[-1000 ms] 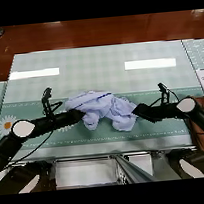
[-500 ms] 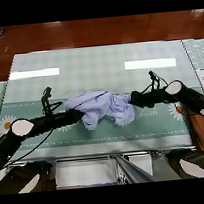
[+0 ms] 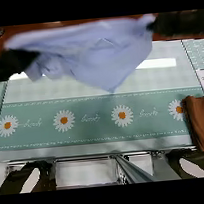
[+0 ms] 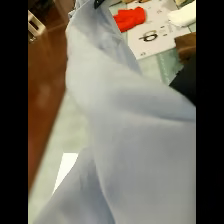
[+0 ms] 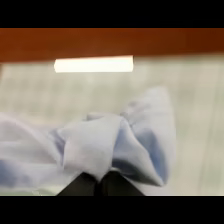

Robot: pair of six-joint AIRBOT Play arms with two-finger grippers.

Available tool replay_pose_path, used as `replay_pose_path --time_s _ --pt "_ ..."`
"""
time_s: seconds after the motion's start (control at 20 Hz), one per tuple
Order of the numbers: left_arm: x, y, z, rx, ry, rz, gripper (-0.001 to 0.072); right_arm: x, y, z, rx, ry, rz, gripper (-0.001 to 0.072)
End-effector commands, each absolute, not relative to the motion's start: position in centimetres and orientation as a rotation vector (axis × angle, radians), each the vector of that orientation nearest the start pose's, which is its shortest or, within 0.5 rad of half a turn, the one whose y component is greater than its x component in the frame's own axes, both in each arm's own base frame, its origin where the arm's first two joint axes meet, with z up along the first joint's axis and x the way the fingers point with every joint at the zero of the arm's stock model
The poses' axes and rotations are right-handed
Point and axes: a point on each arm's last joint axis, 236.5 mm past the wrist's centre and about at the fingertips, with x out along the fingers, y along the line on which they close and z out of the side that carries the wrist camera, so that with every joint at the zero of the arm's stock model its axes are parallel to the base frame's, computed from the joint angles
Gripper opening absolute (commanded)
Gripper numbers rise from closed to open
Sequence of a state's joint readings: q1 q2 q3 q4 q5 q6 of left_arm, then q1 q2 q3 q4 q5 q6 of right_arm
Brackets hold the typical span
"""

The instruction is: Fold the shirts.

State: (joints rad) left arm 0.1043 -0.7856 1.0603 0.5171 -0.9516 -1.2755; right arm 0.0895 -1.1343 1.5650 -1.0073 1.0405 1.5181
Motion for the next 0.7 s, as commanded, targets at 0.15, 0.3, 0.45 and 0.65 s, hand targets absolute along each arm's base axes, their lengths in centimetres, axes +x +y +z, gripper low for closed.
replay_pose_path --time_s 0.15,0.3,0.45,0.65 --pt "26.6 -13.0 36.8 -0.297 0.467 -0.691 0.0022 29.3 13.6 45.6 0.089 0.226 0.547 0.0022" --pt "23.4 -12.0 33.2 -0.215 0.645 -0.624 0.0022 23.8 11.6 45.2 0.003 0.255 0.495 0.0022" --pt "21.6 -11.2 31.1 -0.178 0.685 -0.546 0.0022 20.0 10.0 43.4 -0.032 0.332 0.453 0.0022" --pt "17.4 -13.9 23.9 -0.228 0.887 -0.653 0.0022 17.6 10.6 39.8 -0.018 0.471 0.495 0.0022"
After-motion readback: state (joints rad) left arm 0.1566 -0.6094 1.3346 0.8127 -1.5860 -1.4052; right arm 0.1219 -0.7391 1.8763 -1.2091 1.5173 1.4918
